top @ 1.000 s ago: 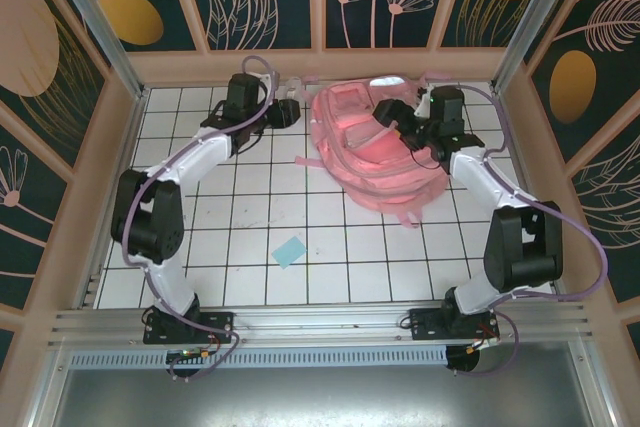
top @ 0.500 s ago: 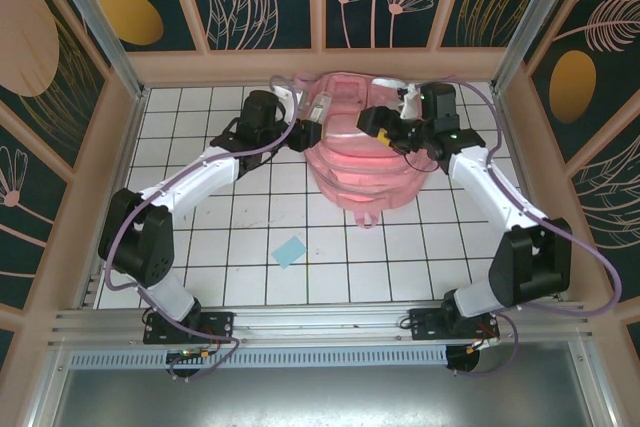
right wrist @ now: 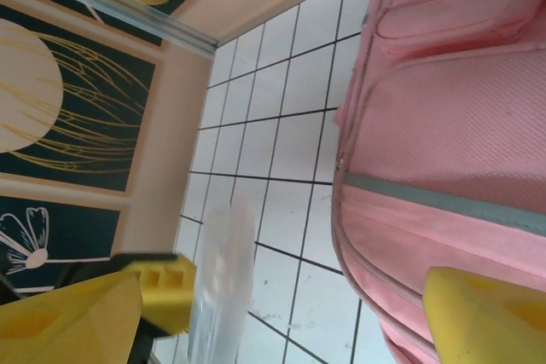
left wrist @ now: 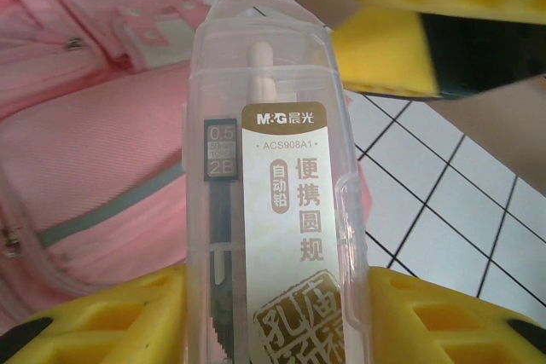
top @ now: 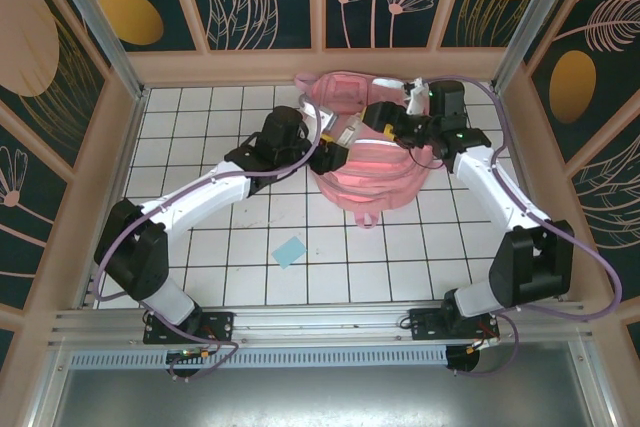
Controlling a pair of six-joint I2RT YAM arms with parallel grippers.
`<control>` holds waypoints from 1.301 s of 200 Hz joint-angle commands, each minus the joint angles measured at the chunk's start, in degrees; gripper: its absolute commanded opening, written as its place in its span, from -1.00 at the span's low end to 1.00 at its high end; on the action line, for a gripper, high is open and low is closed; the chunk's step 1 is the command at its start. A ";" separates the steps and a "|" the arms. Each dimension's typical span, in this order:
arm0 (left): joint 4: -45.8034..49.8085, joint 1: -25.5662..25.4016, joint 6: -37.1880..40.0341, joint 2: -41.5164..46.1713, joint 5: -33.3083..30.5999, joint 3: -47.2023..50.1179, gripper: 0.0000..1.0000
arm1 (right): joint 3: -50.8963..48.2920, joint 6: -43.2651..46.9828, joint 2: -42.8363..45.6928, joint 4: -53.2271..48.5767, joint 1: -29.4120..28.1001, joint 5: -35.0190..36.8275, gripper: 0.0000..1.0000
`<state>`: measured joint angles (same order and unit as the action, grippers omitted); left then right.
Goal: Pack the student bag
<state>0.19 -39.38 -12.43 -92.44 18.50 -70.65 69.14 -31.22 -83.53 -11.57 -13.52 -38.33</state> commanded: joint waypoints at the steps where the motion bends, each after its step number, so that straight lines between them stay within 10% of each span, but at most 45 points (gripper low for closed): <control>1: -0.80 -0.65 1.00 1.35 -0.13 0.22 0.00 | -0.62 -3.38 -0.92 6.96 -0.61 -4.51 0.65; 154: -0.87 -2.96 1.64 -2.04 -0.69 -3.69 0.02 | -4.72 -9.41 -3.62 15.93 -1.80 -9.81 -0.65; 170: -0.89 -2.91 1.48 -2.04 -1.86 -4.12 0.26 | -4.89 -8.84 -2.95 15.23 -1.53 -9.37 -0.72; 179: -0.36 -2.99 1.72 -1.99 -3.34 -4.53 0.96 | -5.14 -8.48 -2.50 14.61 -0.92 -8.96 -0.72; 260: 14.28 -2.95 16.85 -10.46 -19.47 -11.20 0.98 | -16.43 -7.27 10.07 8.68 19.68 -1.23 -0.72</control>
<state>7.66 -42.06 -1.67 -97.89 3.11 -79.61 56.07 -39.35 -78.76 -1.74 1.37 -41.56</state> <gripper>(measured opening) 0.988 0.202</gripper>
